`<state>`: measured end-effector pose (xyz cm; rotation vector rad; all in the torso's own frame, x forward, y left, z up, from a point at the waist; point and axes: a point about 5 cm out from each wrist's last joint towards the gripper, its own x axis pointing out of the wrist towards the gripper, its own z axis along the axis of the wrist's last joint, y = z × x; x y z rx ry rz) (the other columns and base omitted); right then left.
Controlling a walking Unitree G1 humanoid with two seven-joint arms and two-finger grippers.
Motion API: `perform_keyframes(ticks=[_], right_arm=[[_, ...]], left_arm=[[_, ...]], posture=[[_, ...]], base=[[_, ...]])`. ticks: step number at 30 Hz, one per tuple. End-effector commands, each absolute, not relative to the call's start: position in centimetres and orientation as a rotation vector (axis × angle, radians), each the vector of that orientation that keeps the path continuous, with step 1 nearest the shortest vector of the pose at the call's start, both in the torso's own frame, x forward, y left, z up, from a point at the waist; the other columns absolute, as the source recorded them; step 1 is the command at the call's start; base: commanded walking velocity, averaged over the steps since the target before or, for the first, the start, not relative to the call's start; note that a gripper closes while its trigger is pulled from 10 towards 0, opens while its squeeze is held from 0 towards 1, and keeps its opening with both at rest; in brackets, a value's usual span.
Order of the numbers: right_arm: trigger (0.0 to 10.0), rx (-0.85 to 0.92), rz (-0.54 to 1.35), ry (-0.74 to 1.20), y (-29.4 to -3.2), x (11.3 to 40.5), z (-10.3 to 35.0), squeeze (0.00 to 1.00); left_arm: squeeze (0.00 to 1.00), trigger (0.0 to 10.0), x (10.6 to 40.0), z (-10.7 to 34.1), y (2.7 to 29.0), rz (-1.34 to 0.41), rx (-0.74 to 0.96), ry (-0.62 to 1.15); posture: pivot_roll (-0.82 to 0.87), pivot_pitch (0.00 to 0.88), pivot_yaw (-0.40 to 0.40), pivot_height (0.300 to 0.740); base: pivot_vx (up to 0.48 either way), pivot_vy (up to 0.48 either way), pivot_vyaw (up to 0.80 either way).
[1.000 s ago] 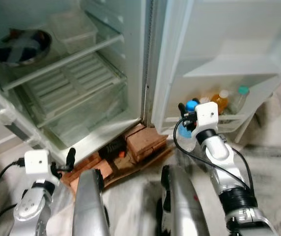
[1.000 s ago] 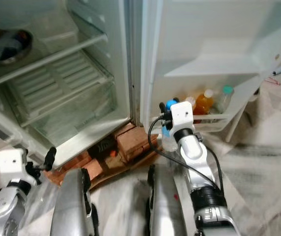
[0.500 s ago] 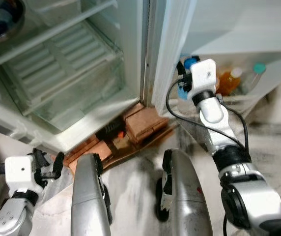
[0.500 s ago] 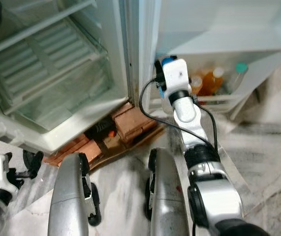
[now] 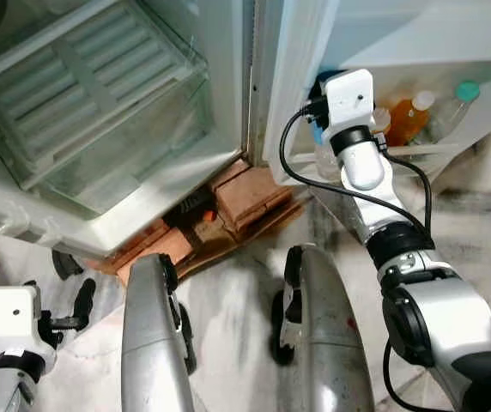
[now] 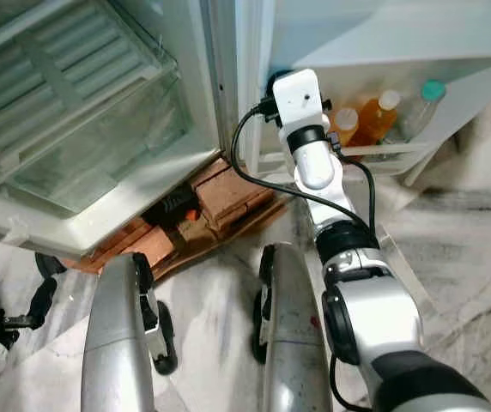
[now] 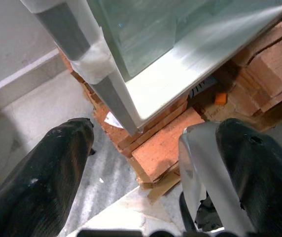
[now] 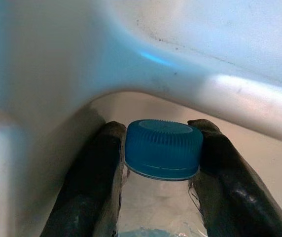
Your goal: Restocking fridge
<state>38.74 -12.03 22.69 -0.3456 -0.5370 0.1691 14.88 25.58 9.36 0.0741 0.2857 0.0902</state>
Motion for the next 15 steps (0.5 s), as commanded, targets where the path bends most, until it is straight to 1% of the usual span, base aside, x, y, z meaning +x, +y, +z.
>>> perform_keyframes(ticks=[1,5,7,8,15], right_arm=[[10.0,-0.322,0.232,-0.782,-10.0,37.6,27.3,0.00],[10.0,-0.316,0.238,-0.831,-9.9,36.9,27.4,0.00],[10.0,-0.321,0.250,-0.852,-9.8,35.9,26.7,0.00],[10.0,-0.321,0.250,-0.852,-9.8,35.9,26.7,0.00],[10.0,-0.308,0.235,-0.782,-10.3,33.6,23.4,0.00]], left_arm=[[0.00,10.0,14.5,9.2,25.7,0.093,0.085,0.314],[0.00,10.0,14.5,9.2,25.6,0.091,0.085,0.319],[0.00,10.0,14.6,9.2,25.7,0.088,0.087,0.322],[0.00,10.0,14.6,9.2,25.7,0.088,0.087,0.322],[0.00,10.0,15.1,9.2,25.7,0.080,0.090,0.318]], posture=[[0.30,0.420,0.017,0.540],[0.29,0.420,0.019,0.540],[0.29,0.415,0.025,0.540],[0.29,0.415,0.025,0.540],[0.28,0.410,0.033,0.540]], base=[[0.000,0.000,0.00],[0.000,0.000,0.00],[0.000,0.000,0.00],[0.000,0.000,0.00],[0.000,0.000,0.00]])
